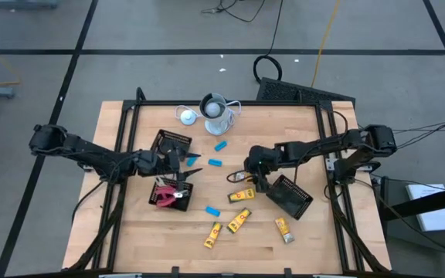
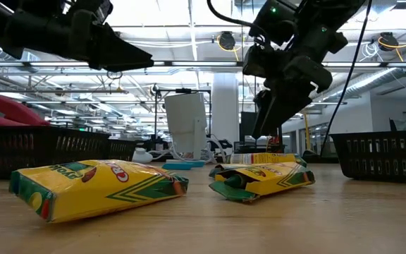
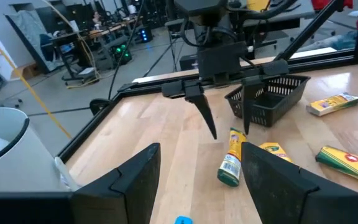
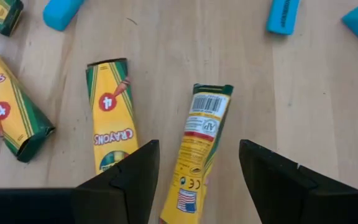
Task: Pick & Place School Supplies
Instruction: Put the yellow crayon box into the bottom right black bin
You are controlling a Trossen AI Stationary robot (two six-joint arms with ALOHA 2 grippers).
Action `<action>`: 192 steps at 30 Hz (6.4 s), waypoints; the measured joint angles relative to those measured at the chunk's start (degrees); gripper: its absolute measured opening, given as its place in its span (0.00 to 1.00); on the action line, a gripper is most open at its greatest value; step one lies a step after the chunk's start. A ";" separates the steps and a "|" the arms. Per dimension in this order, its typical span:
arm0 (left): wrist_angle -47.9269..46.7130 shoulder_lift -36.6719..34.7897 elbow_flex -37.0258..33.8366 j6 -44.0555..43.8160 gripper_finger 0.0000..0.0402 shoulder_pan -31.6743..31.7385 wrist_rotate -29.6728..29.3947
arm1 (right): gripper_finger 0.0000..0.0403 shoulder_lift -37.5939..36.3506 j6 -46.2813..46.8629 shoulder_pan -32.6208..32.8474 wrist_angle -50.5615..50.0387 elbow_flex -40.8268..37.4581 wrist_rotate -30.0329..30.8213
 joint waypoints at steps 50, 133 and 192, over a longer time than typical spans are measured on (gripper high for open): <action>-1.09 -0.02 0.00 -0.15 0.57 2.85 3.87 | 0.14 10.25 -0.34 2.32 3.43 0.02 2.93; -0.94 -0.02 0.00 -0.31 0.57 2.73 5.75 | 0.14 -9.77 37.11 15.79 -21.95 -8.91 7.69; -1.88 0.00 0.00 -0.11 0.57 2.79 5.64 | 0.49 -10.05 64.36 38.60 -30.46 6.51 13.47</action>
